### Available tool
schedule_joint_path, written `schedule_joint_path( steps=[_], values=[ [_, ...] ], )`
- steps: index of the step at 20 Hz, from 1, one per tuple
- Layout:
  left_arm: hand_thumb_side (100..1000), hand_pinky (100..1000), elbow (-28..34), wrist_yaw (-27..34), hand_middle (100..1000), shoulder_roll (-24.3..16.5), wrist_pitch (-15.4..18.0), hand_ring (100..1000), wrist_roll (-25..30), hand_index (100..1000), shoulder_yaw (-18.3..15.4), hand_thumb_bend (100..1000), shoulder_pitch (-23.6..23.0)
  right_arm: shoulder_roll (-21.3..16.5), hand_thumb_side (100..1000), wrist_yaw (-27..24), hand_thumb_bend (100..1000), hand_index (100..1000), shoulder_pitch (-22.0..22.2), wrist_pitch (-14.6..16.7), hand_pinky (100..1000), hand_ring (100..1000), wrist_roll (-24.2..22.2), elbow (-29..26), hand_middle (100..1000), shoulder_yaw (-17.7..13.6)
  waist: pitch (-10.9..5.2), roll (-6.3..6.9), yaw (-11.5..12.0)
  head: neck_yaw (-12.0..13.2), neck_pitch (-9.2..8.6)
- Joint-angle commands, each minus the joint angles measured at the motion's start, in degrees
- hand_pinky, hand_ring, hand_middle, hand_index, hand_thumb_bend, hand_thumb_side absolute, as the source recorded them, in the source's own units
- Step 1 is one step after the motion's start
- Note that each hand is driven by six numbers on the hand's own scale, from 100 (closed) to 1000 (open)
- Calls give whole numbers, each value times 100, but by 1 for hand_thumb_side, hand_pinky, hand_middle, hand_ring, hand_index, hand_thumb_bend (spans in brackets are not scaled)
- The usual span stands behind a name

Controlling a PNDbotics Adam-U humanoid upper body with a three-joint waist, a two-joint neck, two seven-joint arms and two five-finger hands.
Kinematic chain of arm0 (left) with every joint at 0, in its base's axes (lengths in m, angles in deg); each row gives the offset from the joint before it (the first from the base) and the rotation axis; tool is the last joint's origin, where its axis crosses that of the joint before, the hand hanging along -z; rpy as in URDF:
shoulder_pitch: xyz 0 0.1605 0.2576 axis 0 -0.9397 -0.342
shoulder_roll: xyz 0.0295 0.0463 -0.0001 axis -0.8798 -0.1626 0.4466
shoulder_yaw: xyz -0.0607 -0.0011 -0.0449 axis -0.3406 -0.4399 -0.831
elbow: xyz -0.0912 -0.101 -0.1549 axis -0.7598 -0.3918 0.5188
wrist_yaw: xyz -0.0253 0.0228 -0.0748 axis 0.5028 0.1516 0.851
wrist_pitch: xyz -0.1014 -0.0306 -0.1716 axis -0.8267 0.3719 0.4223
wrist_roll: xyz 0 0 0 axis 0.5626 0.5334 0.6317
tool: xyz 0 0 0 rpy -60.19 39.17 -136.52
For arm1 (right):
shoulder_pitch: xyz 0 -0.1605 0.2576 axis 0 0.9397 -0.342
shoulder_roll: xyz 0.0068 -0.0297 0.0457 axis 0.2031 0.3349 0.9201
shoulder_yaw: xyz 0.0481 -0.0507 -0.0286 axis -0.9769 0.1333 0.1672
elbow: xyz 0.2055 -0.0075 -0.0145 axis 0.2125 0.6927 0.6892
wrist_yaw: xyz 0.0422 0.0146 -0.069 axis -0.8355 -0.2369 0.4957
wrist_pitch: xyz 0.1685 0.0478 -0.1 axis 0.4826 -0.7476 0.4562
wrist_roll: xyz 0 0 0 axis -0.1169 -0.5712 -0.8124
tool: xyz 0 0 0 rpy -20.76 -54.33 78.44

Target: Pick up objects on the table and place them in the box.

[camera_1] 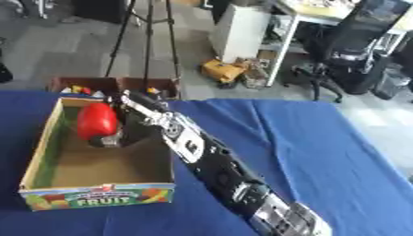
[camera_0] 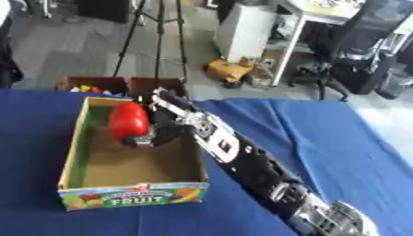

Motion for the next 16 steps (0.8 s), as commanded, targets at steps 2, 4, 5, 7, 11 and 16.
schedule_joint_path(
  steps=[2, 4, 5, 7, 11, 16],
  values=[
    [795, 611, 114, 13, 683, -87, -21, 729, -9, 884, -12, 100, 40, -205, 571, 350, 589, 778, -54, 68, 537, 992, -29, -207, 332, -34, -165, 40, -22, 9, -40],
    [796, 612, 114, 15, 683, -89, -24, 729, -13, 883, -10, 100, 39, -210, 568, 445, 588, 778, -40, 86, 537, 990, -39, -226, 331, -36, -176, 39, -30, 14, -37],
    [795, 612, 114, 15, 683, -88, -26, 729, -17, 883, -11, 100, 40, -203, 553, 477, 588, 775, -36, 92, 535, 985, -46, -226, 322, -34, -180, 39, -31, 15, -37],
    [796, 611, 114, 16, 683, -86, -31, 729, -21, 883, -8, 100, 43, -164, 480, 524, 591, 755, -46, 101, 514, 957, -59, -191, 279, -19, -185, 34, -30, 10, -39],
    [798, 611, 114, 7, 683, -77, -48, 729, -28, 883, -14, 100, 42, -94, 464, 752, 632, 741, -40, 261, 508, 953, -59, -121, 283, 61, -196, 15, -12, 0, -36],
    [799, 611, 114, -3, 683, -76, -67, 729, -38, 883, -14, 100, 53, -47, 530, 960, 614, 766, -10, 424, 553, 995, -50, -90, 329, 109, -207, -7, -10, 12, -60]
  ],
)
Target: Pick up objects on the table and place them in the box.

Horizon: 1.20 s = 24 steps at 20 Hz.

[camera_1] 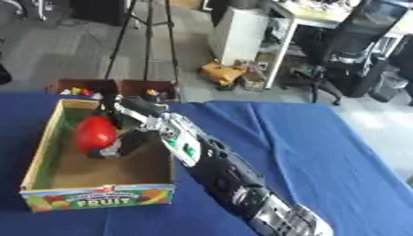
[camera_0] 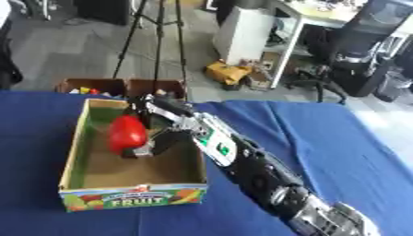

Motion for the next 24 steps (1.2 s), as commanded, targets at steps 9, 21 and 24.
schedule_joint_path(
  steps=[9, 21, 24],
  values=[
    [799, 611, 114, -3, 685, -83, -34, 729, -17, 883, -13, 100, 64, -121, 620, 536, 627, 814, -29, 307, 643, 1000, -262, -110, 435, -10, -181, 29, -25, 25, -43],
    [798, 612, 114, -56, 687, -124, -52, 730, -48, 883, -24, 100, -16, -513, 898, -568, 534, 867, 183, 10, 719, 1000, 487, -1452, 530, -379, -297, 76, -242, 182, 75],
    [796, 613, 114, -66, 688, -136, -46, 731, -70, 883, -31, 100, -45, -712, 981, -1224, 487, 888, 339, -212, 756, 1000, 901, -2146, 559, -609, -330, 102, -330, 272, 104]
  ],
)
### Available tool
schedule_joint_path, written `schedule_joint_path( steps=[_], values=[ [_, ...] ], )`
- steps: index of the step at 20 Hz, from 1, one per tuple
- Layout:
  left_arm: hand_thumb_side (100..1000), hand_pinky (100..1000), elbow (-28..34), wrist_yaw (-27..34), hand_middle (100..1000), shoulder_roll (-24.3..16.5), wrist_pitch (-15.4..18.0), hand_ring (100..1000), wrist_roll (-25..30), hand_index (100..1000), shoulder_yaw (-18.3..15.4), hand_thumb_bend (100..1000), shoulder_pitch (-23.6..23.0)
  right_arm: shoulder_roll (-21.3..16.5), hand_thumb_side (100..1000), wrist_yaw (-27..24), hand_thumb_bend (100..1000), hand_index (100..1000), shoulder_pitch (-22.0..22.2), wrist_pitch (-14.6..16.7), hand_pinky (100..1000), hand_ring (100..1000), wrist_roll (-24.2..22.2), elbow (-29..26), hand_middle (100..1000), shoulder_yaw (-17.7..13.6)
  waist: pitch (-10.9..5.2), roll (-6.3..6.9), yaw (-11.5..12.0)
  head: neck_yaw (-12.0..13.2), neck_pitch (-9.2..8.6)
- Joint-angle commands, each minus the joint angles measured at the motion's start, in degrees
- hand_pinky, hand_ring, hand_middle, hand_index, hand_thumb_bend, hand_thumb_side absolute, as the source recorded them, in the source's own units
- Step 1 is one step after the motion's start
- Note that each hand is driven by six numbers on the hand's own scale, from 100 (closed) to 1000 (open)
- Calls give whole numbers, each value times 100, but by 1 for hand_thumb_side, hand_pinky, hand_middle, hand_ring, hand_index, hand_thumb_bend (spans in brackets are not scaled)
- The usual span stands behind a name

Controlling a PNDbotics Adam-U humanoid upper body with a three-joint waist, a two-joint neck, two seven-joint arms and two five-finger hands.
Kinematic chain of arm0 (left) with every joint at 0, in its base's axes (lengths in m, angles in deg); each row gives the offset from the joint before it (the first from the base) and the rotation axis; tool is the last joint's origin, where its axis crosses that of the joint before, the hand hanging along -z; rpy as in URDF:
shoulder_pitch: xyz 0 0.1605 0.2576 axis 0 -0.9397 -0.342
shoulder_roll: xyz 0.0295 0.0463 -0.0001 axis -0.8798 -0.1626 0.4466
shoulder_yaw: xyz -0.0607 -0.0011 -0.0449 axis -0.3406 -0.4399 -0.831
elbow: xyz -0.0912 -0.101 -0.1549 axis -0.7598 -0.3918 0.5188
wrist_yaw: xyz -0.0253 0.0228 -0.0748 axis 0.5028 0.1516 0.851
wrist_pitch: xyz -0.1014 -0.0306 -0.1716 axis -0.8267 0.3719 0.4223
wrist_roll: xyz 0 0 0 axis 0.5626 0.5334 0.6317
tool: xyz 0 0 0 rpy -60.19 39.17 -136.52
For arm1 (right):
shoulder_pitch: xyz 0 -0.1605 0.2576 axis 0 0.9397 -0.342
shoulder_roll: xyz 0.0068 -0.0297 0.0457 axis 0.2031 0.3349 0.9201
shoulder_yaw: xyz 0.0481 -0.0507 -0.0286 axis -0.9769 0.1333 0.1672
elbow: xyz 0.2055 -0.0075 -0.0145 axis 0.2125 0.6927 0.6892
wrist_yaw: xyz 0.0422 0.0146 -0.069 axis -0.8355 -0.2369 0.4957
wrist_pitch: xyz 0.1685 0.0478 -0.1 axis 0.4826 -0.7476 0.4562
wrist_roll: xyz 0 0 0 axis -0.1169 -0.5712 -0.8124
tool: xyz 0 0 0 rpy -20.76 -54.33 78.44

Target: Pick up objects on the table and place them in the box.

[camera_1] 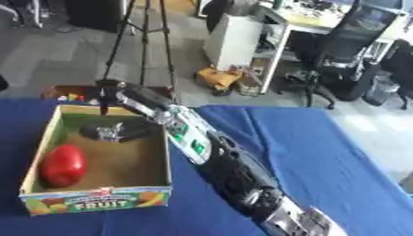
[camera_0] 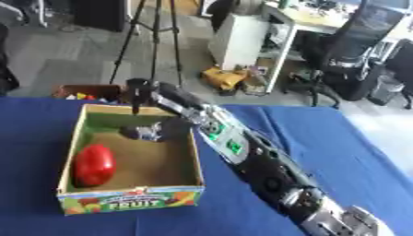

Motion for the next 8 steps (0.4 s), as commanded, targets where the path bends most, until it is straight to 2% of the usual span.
schedule_joint_path(
  steps=[1, 4, 6, 8],
  values=[
    [797, 613, 114, -20, 688, -138, 3, 731, -40, 883, -34, 100, 0, -402, 1000, -750, 473, 895, 46, -214, 766, 1000, 490, -844, 571, -354, -153, 81, -61, 115, 48],
    [795, 614, 114, -30, 688, -141, 8, 731, -58, 882, -38, 100, -37, -535, 1000, -1626, 436, 912, 253, -456, 777, 1000, 1121, -1679, 591, -695, -191, 133, -167, 281, 70],
    [794, 614, 114, -31, 689, -145, 13, 732, -78, 882, -42, 100, -70, -636, 1000, -2291, 431, 914, 412, -606, 776, 1000, 1584, -2217, 587, -915, -230, 180, -247, 468, 119],
    [792, 615, 114, -37, 689, -155, 17, 733, -101, 882, -48, 100, -112, -787, 1000, -2955, 385, 917, 624, -671, 772, 997, 1961, -2705, 593, -1115, -276, 226, -351, 691, 195]
  ],
)
